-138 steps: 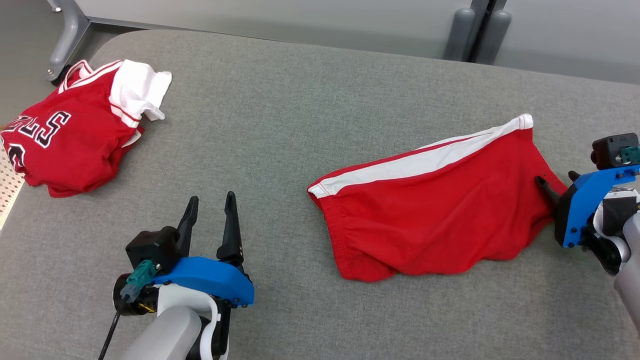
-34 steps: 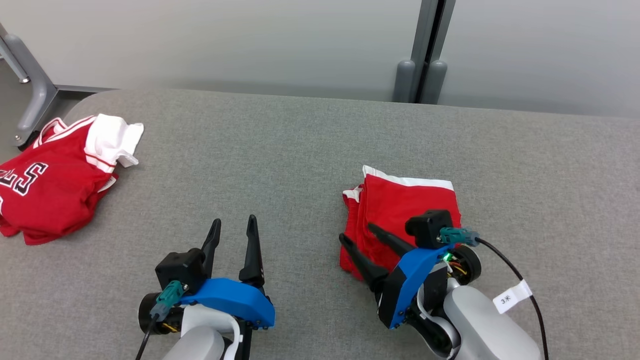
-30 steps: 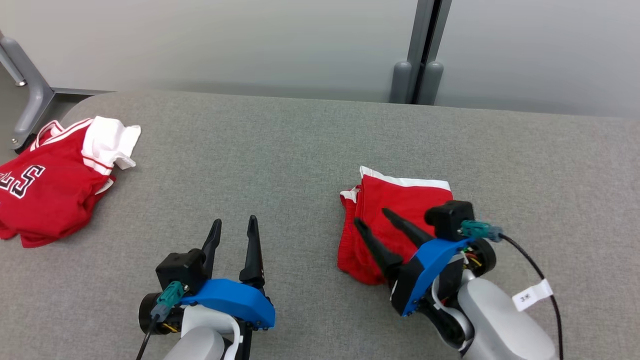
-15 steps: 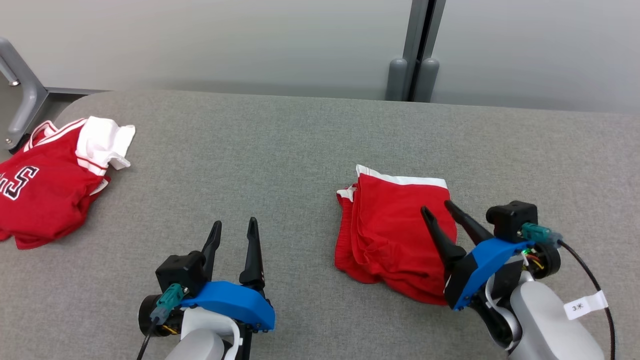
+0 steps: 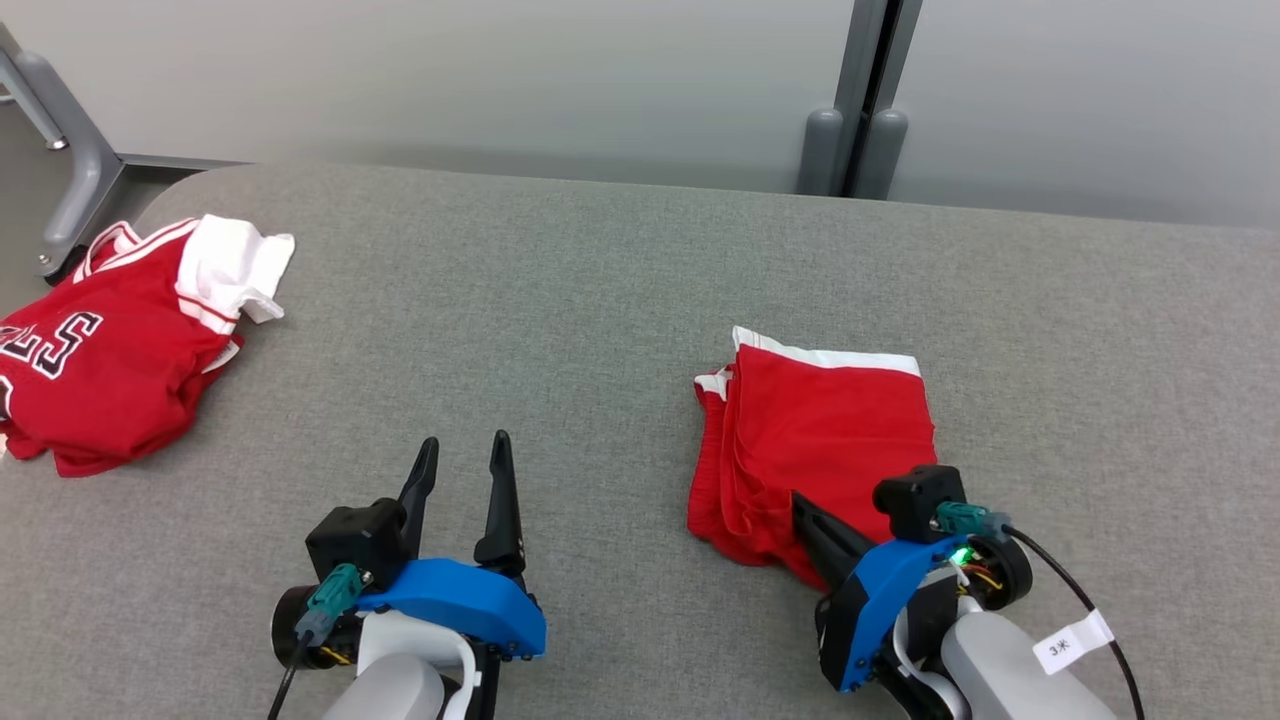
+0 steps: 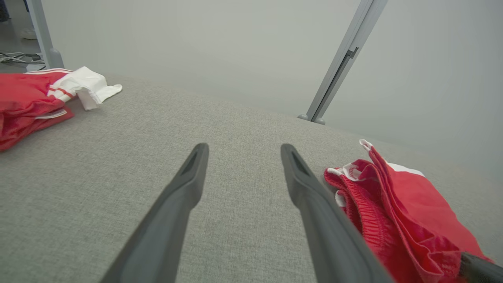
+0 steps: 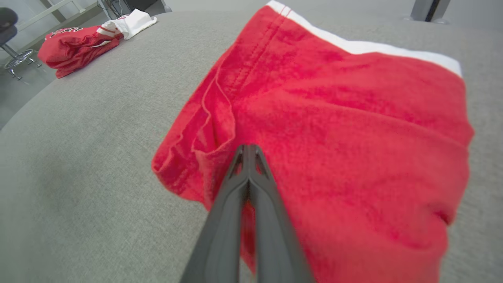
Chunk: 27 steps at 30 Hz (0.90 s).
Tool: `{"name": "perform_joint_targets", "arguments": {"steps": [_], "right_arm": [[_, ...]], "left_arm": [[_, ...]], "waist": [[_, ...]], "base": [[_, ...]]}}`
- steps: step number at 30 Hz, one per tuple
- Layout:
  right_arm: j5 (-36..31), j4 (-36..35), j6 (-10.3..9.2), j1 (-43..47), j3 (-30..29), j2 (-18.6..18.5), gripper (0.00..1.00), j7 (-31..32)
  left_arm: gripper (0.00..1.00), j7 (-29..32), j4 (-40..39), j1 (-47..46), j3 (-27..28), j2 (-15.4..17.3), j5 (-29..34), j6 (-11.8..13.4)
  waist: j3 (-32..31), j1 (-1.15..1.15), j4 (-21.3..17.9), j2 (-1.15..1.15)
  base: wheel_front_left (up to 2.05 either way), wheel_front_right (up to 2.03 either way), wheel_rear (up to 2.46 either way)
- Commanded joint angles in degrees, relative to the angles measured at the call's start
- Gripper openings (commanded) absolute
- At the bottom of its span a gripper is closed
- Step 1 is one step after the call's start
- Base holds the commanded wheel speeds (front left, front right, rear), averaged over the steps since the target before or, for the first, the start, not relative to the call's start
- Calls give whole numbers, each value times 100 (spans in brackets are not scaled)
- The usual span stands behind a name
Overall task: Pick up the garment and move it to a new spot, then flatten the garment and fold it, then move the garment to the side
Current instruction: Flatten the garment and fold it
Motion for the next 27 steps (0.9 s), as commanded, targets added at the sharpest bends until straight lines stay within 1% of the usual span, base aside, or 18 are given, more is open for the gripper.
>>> {"name": "perform_joint_targets", "arguments": {"steps": [1,6,10,14,19,21,22,25,26,27], "right_arm": [[99,62,1,-142,136,46,0,-63],[248,232,1,-313,579,177,0,-111],[393,439,1,-421,974,247,0,-18],[350,629,1,-539,1240,245,0,-94],[520,801,1,-679,1491,280,0,-322],[643,708,1,-735,1575,259,0,-576],[676,671,1,-760,1597,229,6,-669],[794,511,1,-817,1573,175,64,-911],[803,458,1,-823,1508,165,78,-972],[787,412,1,-830,1438,145,96,-1026]], "left_arm": [[100,-21,-26,-96,23,24,21,28],[100,-23,-42,-98,50,29,20,34],[100,-23,-42,-110,70,11,24,40],[100,-24,-40,-117,90,0,26,34],[100,-25,-33,-93,134,7,26,46],[100,-26,-33,-70,178,21,41,47],[100,-27,-43,-68,207,23,56,50],[100,-27,-101,-62,335,36,126,55],[100,-27,-108,-48,358,31,146,50],[100,-28,-120,-43,391,31,184,40]], "waist": [[16,0,32,0],[54,0,93,0],[80,0,121,0],[96,0,123,0],[97,0,67,0],[64,0,2,0],[50,0,-17,0],[-17,0,-94,0],[-41,0,-119,0],[-68,0,-148,0]], "base": [[0,0,0],[0,0,0],[0,0,0],[0,0,0],[0,0,0],[0,0,0],[0,0,0],[0,0,0],[0,0,0],[0,0,0]]}}
